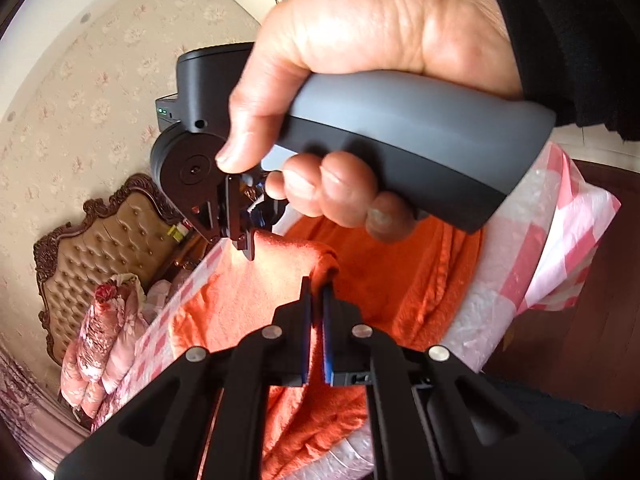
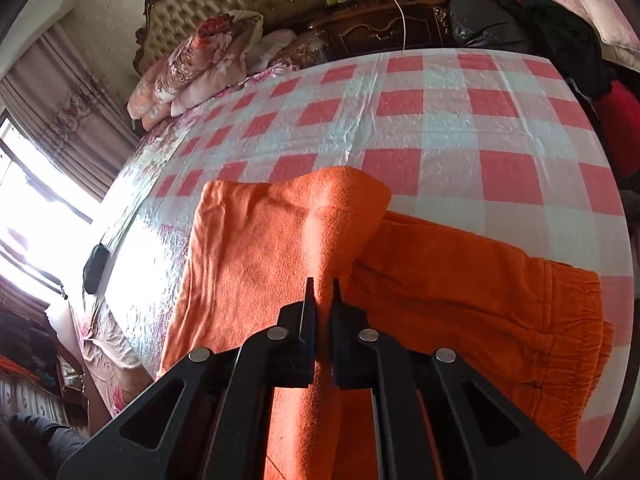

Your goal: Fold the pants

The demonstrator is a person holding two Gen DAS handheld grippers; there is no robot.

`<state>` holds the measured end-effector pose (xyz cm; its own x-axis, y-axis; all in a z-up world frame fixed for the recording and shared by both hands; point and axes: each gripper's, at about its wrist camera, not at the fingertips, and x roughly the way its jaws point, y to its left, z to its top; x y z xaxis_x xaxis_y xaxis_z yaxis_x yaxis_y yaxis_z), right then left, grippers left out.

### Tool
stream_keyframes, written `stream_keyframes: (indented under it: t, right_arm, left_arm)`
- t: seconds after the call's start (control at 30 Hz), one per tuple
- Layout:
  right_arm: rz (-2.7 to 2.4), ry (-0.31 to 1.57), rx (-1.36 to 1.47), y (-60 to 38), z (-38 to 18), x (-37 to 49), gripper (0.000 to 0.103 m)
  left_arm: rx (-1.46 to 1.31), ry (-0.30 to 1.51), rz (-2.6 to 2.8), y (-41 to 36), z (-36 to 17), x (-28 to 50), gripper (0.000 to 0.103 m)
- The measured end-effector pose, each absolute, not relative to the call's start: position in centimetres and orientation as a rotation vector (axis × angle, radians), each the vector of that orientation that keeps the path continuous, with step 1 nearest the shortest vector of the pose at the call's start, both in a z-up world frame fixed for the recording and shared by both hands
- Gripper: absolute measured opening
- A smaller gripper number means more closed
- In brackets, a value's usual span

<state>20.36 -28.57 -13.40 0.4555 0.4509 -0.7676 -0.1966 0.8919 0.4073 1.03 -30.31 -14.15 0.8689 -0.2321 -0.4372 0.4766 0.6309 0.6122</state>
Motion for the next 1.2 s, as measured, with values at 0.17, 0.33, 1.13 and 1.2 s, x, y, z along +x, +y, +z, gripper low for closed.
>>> stream_keyframes:
  t: [0.17,0.33,1.13,1.2]
  right_arm:
    - [0.382,0.973,0.302,-32.0,-11.0,18.9,0.006]
    - [0.303,0.962,0.350,-37.3,-11.1,17.7,0.006]
    - [-0.050,0.955,0.156,-42.9,-15.9,15.1,0.053]
    - [-0.100,0.934,0.133,-42.8,-15.4,14.8,0.063]
  left_arm:
    - [0.806,0.257,-0.473,-33.2,-12.0,-0.7,0.004]
    - [0.843,0.210,-0.553,-37.5,-11.9,-2.3,0.004]
    - [0.582,0.392,-0.687,-34.8,-10.2,0.0,0.066]
    - [0.419,0.490,-0.588,-30.0,-8.7,3.0,0.067]
